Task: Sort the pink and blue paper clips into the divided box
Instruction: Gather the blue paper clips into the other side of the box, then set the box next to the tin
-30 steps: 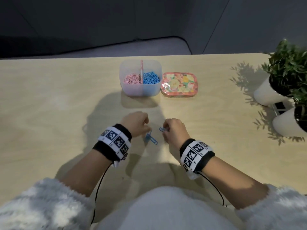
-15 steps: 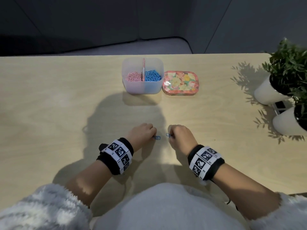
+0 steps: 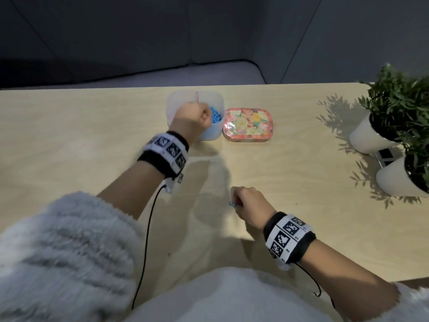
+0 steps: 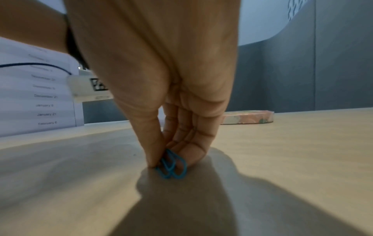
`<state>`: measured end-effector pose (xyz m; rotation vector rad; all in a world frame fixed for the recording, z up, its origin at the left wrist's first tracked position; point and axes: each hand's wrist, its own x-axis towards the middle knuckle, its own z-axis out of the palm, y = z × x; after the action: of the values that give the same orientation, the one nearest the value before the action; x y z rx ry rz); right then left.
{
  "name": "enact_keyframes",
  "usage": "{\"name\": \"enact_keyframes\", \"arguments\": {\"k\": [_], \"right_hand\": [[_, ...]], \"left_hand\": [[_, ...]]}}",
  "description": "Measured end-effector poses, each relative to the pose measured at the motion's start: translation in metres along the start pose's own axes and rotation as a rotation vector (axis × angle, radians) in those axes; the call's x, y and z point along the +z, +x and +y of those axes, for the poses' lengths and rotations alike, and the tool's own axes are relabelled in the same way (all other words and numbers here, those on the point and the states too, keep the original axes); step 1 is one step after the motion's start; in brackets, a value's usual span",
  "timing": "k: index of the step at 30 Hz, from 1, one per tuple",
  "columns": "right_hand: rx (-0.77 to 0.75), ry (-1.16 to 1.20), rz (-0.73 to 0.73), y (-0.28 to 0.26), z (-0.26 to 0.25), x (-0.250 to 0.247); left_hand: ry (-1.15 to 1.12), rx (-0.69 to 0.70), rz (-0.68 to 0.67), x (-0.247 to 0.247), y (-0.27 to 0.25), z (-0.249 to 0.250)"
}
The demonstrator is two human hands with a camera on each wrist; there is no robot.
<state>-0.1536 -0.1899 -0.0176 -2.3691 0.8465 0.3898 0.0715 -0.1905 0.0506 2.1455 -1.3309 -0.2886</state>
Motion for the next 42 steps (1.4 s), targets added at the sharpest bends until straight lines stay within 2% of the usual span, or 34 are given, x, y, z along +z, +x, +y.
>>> {"name": "enact_keyframes", "arguments": {"k": [2,5,9,12,14,16,19,22,25,28,31,34,37,42], "right_hand": [[-0.002,0.026,-0.012,0.001,0.001,0.0],[-0.023,0.072,-0.036,0.007,0.001,-0.013],[-0.071,0.164,0.091,0.033,-0.008,-0.062],[-0.12,0.196,0.235,0.065,-0.024,-0.106],[-0.143,0.171,0.328,0.089,-0.038,-0.128],[-0.14,0.187,0.409,0.111,-0.052,-0.141],[-0.104,0.22,0.433,0.134,-0.069,-0.148],[-0.071,0.236,0.446,0.141,-0.066,-0.146],[0.039,0.321,0.576,0.136,-0.036,-0.141],[0.276,0.216,0.636,0.127,0.011,-0.132],[0.553,0.1,0.462,0.123,0.043,-0.118],[0.647,0.111,0.345,0.127,0.054,-0.105],[0.621,0.251,0.463,0.131,0.055,-0.098],[0.449,0.805,0.748,0.121,0.05,-0.109]], "left_hand": [[-0.109,-0.147,0.004,-0.001,0.024,-0.002],[-0.272,-0.25,0.035,0.004,0.04,-0.012],[-0.532,-0.315,0.083,0.002,0.039,-0.029],[-0.506,-0.311,0.281,-0.006,0.029,-0.049],[-0.429,-0.322,0.336,-0.008,0.023,-0.062],[-0.366,-0.397,0.253,-0.005,0.017,-0.074],[-0.433,-0.453,0.048,0.001,0.008,-0.08],[-0.539,-0.434,0.045,0.001,-0.002,-0.077],[-0.58,-0.401,0.076,0.003,-0.01,-0.077],[-0.633,-0.392,0.093,0.006,-0.018,-0.073],[-0.717,-0.421,0.092,0.008,-0.023,-0.073],[-0.772,-0.453,0.082,0.01,-0.025,-0.075],[-0.79,-0.469,0.087,0.01,-0.026,-0.073],[-0.823,-0.465,0.088,0.012,-0.029,-0.074]]}}
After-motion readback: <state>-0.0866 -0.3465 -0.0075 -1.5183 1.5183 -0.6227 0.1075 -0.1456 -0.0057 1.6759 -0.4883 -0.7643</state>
